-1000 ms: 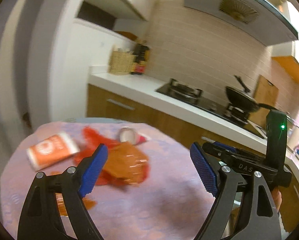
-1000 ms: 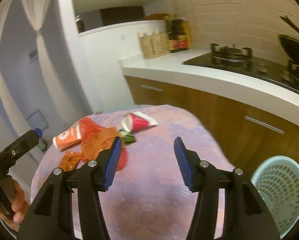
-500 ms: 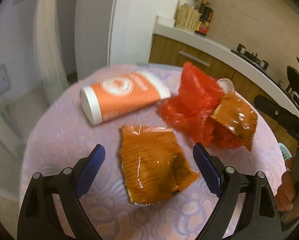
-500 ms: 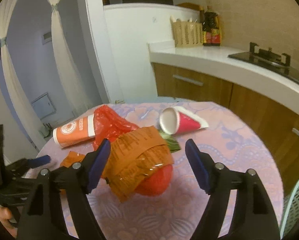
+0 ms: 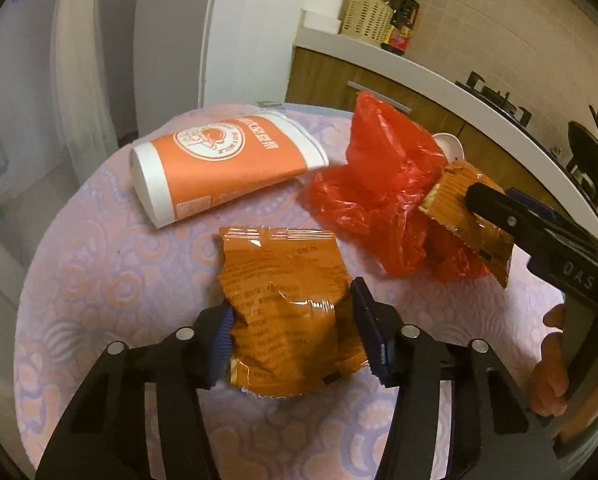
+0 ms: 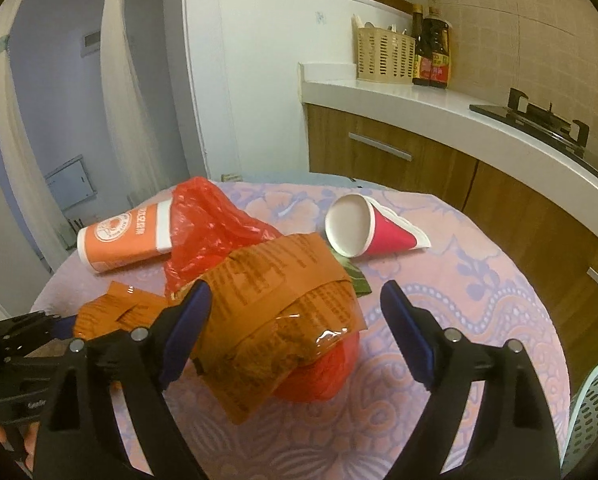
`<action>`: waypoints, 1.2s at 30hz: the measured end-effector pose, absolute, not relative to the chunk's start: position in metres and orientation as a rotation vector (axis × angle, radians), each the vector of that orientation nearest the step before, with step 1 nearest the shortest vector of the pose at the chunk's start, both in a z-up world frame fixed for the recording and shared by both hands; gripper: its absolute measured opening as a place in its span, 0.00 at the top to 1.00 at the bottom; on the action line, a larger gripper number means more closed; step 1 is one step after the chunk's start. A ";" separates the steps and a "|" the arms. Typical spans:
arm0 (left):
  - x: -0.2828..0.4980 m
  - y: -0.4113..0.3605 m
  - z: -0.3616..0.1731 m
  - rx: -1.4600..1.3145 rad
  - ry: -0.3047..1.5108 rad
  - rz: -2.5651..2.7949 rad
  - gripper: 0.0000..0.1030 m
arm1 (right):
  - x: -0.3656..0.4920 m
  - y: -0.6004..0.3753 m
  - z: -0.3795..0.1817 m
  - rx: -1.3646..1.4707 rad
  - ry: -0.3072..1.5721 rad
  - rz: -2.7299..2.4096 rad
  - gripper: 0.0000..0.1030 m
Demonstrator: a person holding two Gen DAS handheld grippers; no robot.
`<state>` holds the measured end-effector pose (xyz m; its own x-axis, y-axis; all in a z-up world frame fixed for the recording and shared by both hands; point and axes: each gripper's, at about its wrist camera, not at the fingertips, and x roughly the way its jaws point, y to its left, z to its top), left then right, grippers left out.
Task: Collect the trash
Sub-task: 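Grasp the orange snack wrapper with the left tool while the right tool grasps another wrapper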
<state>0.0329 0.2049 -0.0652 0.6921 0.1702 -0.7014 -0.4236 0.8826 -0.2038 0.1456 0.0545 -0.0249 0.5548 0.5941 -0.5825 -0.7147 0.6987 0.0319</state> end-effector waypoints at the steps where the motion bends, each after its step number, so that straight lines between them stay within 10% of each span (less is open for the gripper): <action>1: 0.033 0.204 -0.065 -0.363 0.734 0.339 0.52 | 0.146 0.055 -0.025 -0.218 0.601 0.777 0.20; 6: 0.026 0.204 -0.061 -0.367 0.699 0.323 0.54 | 0.145 0.059 -0.030 -0.244 0.615 0.754 0.22; 11: 0.016 0.203 -0.058 -0.368 0.662 0.321 0.54 | 0.138 0.062 -0.030 -0.274 0.602 0.756 0.49; 36: 0.017 0.203 -0.055 -0.369 0.649 0.287 0.53 | 0.135 0.015 -0.008 -0.055 0.559 0.909 0.72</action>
